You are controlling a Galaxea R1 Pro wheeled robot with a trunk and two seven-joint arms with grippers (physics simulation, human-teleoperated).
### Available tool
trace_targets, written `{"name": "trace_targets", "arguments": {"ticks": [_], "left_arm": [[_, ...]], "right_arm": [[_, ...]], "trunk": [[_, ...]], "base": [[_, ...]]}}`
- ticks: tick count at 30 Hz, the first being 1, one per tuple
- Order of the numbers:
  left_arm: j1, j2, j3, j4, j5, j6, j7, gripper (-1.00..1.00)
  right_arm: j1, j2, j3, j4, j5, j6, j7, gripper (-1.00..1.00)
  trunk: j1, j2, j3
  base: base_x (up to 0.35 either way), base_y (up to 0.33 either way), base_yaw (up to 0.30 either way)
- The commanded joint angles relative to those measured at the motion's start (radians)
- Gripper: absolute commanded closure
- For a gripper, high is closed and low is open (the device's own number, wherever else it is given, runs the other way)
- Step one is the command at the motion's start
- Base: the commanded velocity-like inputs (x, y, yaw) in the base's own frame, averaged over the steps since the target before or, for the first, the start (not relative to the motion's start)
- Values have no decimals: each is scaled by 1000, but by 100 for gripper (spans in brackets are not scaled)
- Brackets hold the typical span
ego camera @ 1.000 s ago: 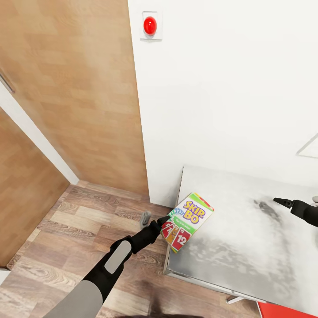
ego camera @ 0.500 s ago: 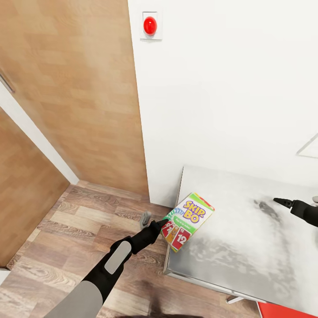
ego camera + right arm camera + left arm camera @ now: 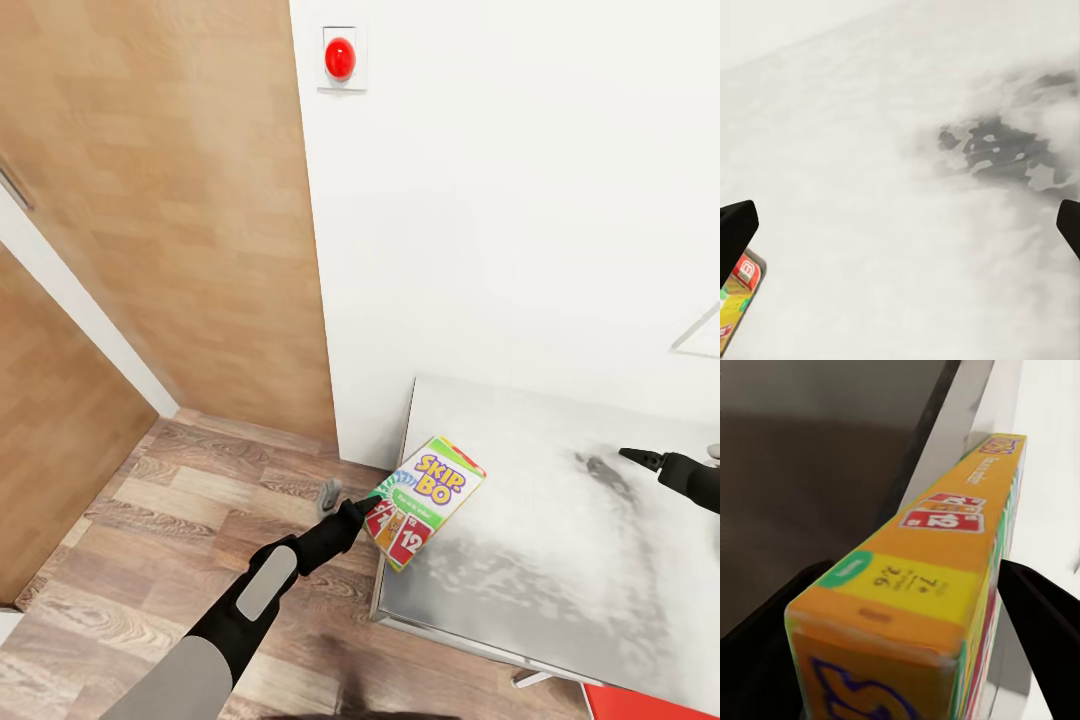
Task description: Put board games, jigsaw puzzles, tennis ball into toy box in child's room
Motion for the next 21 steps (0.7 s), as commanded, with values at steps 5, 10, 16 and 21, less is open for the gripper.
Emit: {"name": "trace_targets", "arguments": {"ticks": [5, 10, 16, 21], "left_arm": [[-1, 0, 0, 1, 3, 4, 0, 100], [-1, -1, 0, -2, 3, 4, 0, 100], [-1, -1, 0, -7, 3, 4, -2, 100], [0, 0, -1, -17, 2, 4, -24, 100]], "right_arm": [[0, -1, -1, -1, -10, 4, -10, -100], [-1, -1, -2, -1, -10, 4, -10, -100], [-1, -2, -3, -1, -10, 4, -10, -100], [-1, -2, -3, -1, -10, 4, -10, -100]], "trunk": [[1, -2, -2], [1, -2, -2], [1, -2, -2], [1, -2, -2]], "base": [[0, 0, 0], [0, 0, 0], [0, 0, 0], [0, 0, 0]]}}
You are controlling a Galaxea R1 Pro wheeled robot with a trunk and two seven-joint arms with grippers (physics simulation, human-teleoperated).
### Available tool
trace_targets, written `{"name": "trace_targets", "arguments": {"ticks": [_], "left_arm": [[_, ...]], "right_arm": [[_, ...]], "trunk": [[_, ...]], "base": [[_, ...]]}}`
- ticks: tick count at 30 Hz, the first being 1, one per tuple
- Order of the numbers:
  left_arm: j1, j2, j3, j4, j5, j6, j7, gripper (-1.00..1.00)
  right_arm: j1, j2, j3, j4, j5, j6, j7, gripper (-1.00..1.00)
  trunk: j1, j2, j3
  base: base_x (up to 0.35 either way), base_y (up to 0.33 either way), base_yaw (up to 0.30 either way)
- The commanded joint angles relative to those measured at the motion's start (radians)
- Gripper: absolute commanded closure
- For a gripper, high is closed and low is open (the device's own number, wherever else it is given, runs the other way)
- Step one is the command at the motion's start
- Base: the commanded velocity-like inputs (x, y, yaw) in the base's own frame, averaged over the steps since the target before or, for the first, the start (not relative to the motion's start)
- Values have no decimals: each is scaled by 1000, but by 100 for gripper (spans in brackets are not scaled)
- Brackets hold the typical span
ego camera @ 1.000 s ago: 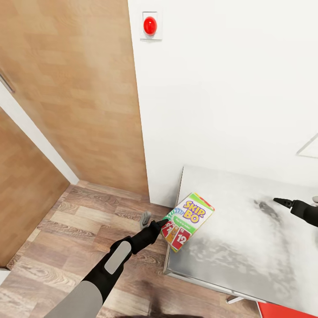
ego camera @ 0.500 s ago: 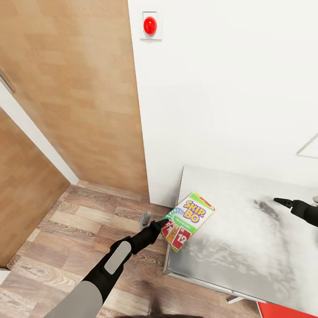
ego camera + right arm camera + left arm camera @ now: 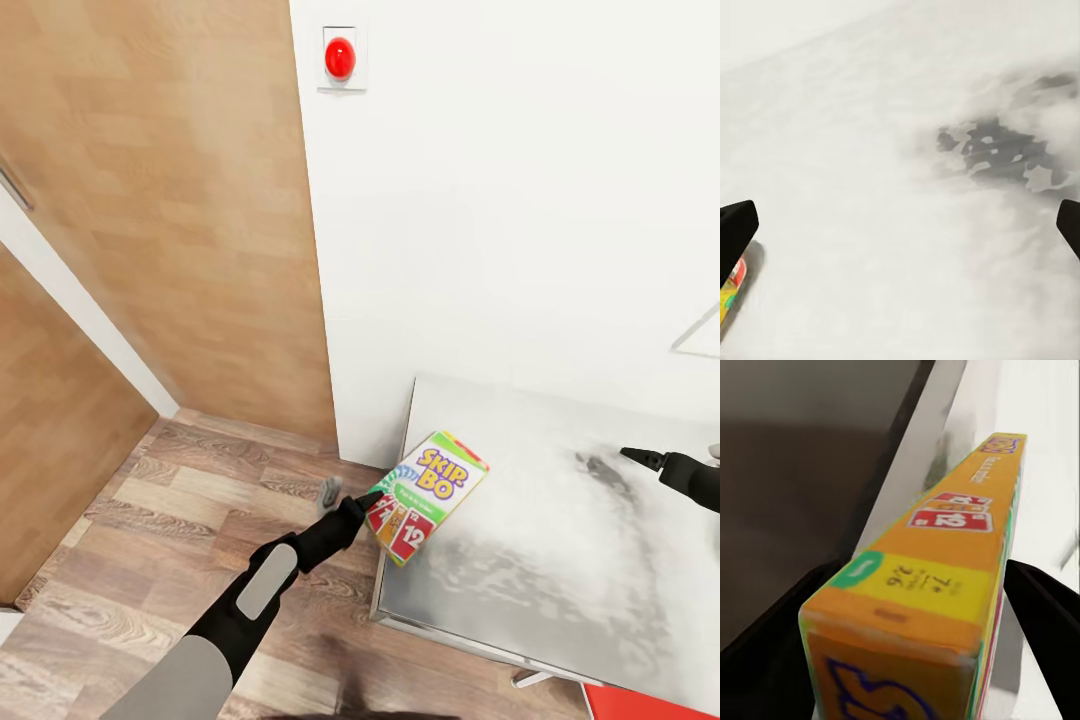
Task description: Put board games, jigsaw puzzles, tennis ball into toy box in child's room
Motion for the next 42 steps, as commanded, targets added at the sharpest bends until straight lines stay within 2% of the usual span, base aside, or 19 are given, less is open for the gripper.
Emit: {"name": "trace_targets", "arguments": {"ticks": [1, 14, 23, 25, 28, 29, 32, 35, 39, 42], "left_arm": [[0, 0, -1, -3, 7, 6, -8, 100], [4, 1, -1, -40, 6, 6, -66, 100], [29, 3, -12, -194, 5, 13, -50, 100], [28, 4, -24, -245, 7, 18, -12, 100], [21, 2, -36, -339, 13, 26, 103, 100], [21, 2, -36, -339, 13, 26, 103, 100], [5, 0, -44, -445, 23, 53, 247, 100], [-13, 1, -47, -526, 56, 99, 352, 100], [-14, 7, -51, -620, 100, 141, 435, 100], [-10, 9, -53, -638, 107, 149, 451, 100]], "right_arm": [[-1, 0, 0, -1, -10, 4, -10, -100], [14, -5, -1, -1, -11, 4, -8, -100], [29, -8, -3, -1, -11, 4, -7, -100], [30, -9, -4, -1, -11, 4, -6, -100], [34, -10, -4, -1, -11, 4, 8, -100], [34, -10, -4, -1, -11, 4, 8, -100], [38, -15, -9, -2, -11, 4, 51, -100], [41, -25, -25, -2, -10, 4, 106, -100], [46, -46, -61, -2, -11, 4, 169, -100], [53, -49, -72, -2, -10, 4, 181, -100]], "trunk": [[1, -2, -2], [1, -2, -2], [1, -2, -2], [1, -2, -2], [1, -2, -2], [1, -2, -2], [1, -2, -2], [1, -2, -2], [1, -2, -1], [1, -2, -1]], "base": [[0, 0, 0], [0, 0, 0], [0, 0, 0], [0, 0, 0], [0, 0, 0], [0, 0, 0], [0, 0, 0], [0, 0, -2], [0, 0, -86], [0, 0, -199]]}}
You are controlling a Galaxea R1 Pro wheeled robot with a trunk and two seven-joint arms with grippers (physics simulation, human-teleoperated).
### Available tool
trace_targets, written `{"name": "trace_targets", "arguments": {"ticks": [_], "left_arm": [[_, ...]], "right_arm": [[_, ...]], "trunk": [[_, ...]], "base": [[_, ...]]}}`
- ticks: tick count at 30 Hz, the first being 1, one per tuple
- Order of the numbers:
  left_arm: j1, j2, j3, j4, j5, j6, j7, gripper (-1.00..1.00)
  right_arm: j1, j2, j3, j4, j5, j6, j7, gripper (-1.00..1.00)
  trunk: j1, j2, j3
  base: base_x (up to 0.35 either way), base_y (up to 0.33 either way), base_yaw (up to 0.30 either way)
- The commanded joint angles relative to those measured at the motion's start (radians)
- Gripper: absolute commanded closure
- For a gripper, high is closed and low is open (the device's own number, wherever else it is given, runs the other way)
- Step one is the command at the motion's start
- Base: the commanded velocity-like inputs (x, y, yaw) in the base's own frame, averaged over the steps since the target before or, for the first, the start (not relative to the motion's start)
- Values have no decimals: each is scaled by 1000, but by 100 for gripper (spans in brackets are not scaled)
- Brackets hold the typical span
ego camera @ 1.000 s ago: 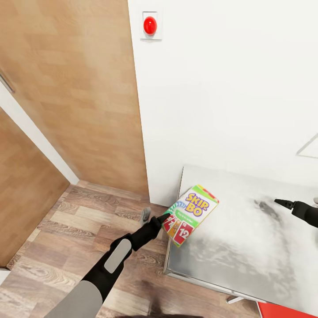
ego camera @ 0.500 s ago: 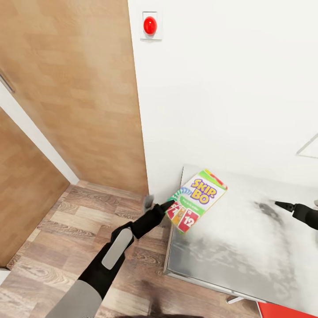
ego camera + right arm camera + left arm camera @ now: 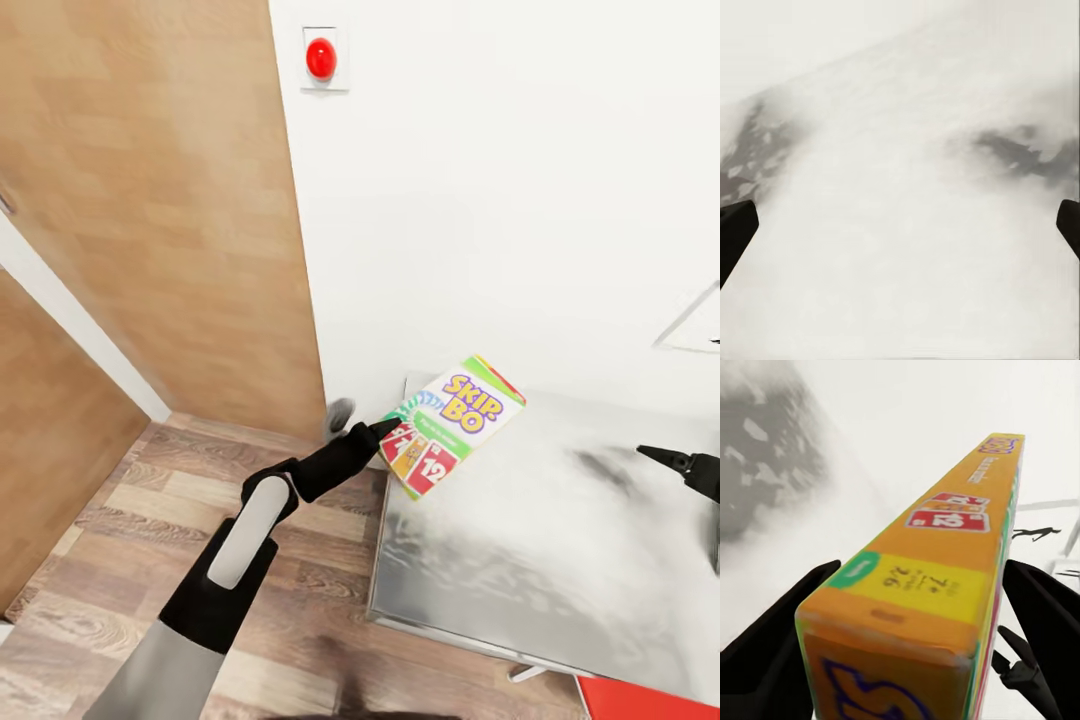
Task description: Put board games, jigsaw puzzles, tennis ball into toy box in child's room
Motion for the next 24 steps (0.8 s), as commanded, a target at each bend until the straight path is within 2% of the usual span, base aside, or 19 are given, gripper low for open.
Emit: {"name": "trace_targets", "arguments": {"ticks": [1, 7, 11, 12, 13, 15, 20, 24], "left_arm": [[1, 0, 0, -8, 13, 6, 12, 100], [6, 2, -3, -39, 23, 16, 25, 100], [7, 3, -3, -48, 26, 18, 25, 100], [7, 3, -3, -48, 26, 18, 25, 100], [7, 3, -4, -49, 27, 18, 26, 100], [8, 3, -3, -50, 27, 18, 26, 100], [9, 3, -4, -51, 26, 18, 23, 100], [9, 3, -5, -53, 26, 18, 20, 100]], "right_arm": [[3, -1, -5, 0, 8, 5, 13, -100], [16, -7, -34, 0, 7, 5, 29, -100], [32, -18, -56, -1, 7, 5, 141, -100], [32, -18, -56, -1, 7, 5, 141, -100], [42, -30, -70, -1, 7, 5, 189, -100], [56, -44, -85, -1, 7, 5, 226, -100], [85, -63, -115, -2, 7, 5, 271, -100], [95, -70, -154, -2, 7, 5, 289, -100]], "trunk": [[1, -2, -1], [1, -2, 0], [1, -2, 0], [1, -2, 0], [1, -2, 0], [1, -2, 0], [1, -2, 0], [1, -2, 0]], "base": [[0, 0, -221], [-39, -22, -156], [-207, -123, -34], [-225, -134, -30], [-241, -143, -78], [-250, -147, -132], [-258, -148, -212], [-152, -83, -261]]}}
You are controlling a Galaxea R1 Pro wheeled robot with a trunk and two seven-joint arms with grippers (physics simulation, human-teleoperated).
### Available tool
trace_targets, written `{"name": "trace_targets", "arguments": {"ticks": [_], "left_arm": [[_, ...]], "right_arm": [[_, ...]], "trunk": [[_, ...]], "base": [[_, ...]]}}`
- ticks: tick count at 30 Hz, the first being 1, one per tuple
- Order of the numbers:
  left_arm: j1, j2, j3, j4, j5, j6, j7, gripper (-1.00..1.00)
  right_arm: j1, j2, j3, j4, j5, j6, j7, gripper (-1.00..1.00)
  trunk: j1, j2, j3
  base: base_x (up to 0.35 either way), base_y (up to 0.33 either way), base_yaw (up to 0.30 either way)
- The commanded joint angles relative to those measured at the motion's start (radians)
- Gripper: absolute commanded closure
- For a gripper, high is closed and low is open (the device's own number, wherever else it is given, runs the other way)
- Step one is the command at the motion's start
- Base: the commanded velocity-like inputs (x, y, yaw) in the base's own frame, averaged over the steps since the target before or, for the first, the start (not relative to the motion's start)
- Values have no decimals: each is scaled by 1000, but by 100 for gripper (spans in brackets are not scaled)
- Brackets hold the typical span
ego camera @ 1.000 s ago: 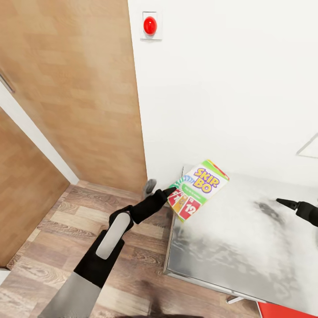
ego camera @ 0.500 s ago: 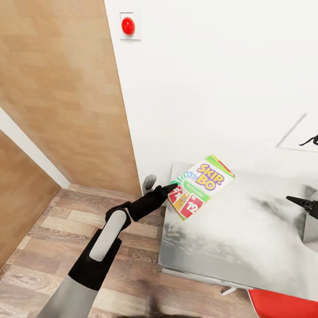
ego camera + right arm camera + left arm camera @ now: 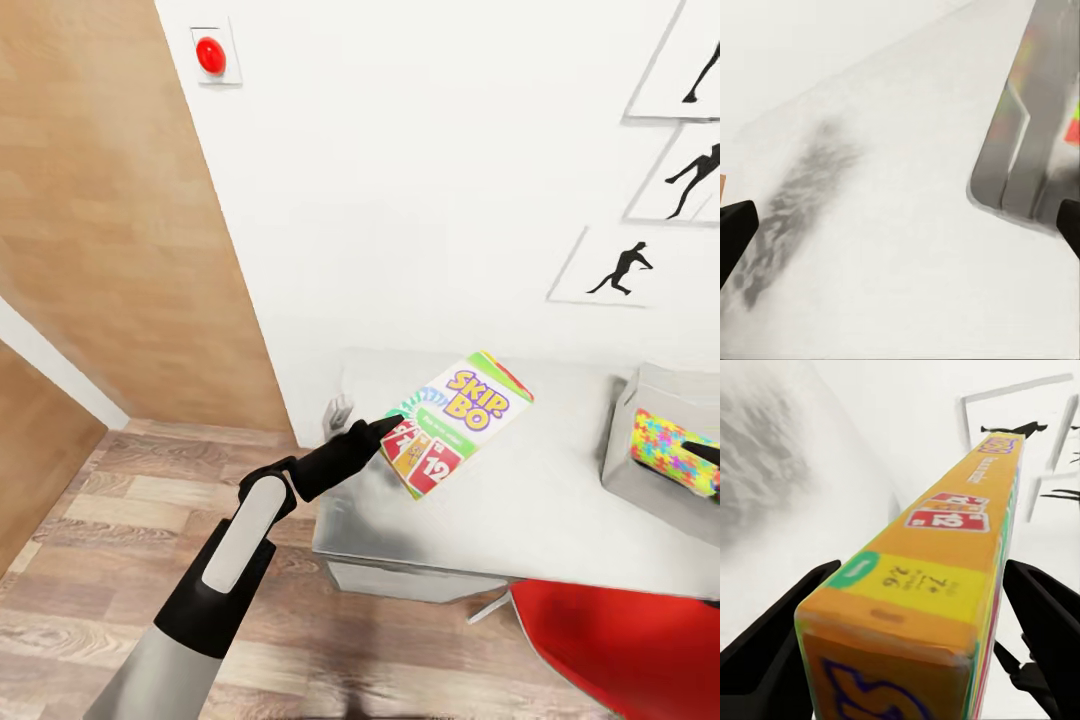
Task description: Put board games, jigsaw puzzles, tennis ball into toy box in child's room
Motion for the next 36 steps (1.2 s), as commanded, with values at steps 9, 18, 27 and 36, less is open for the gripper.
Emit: {"name": "trace_targets", "arguments": {"ticks": [9, 18, 27, 36], "left_arm": [[-35, 2, 8, -41, 21, 75, 19, 100], [-175, 2, 13, 14, 23, 203, 34, 100], [-342, 2, 33, 175, 24, 288, 60, 100], [-509, -10, 38, 351, 40, 316, 66, 100]], "right_arm": [[4, -3, -72, 0, 10, 5, 21, -100], [9, -3, -127, 0, 10, 5, 21, -100], [10, -3, -141, 0, 10, 5, 21, -100], [11, -3, -145, 0, 10, 5, 21, -100]], "trunk": [[0, -2, -2], [0, -2, -2], [0, -2, -2], [0, -2, -2]], "base": [[-29, -16, -283], [-1, -1, -288], [0, 0, -288], [0, 0, -288]]}}
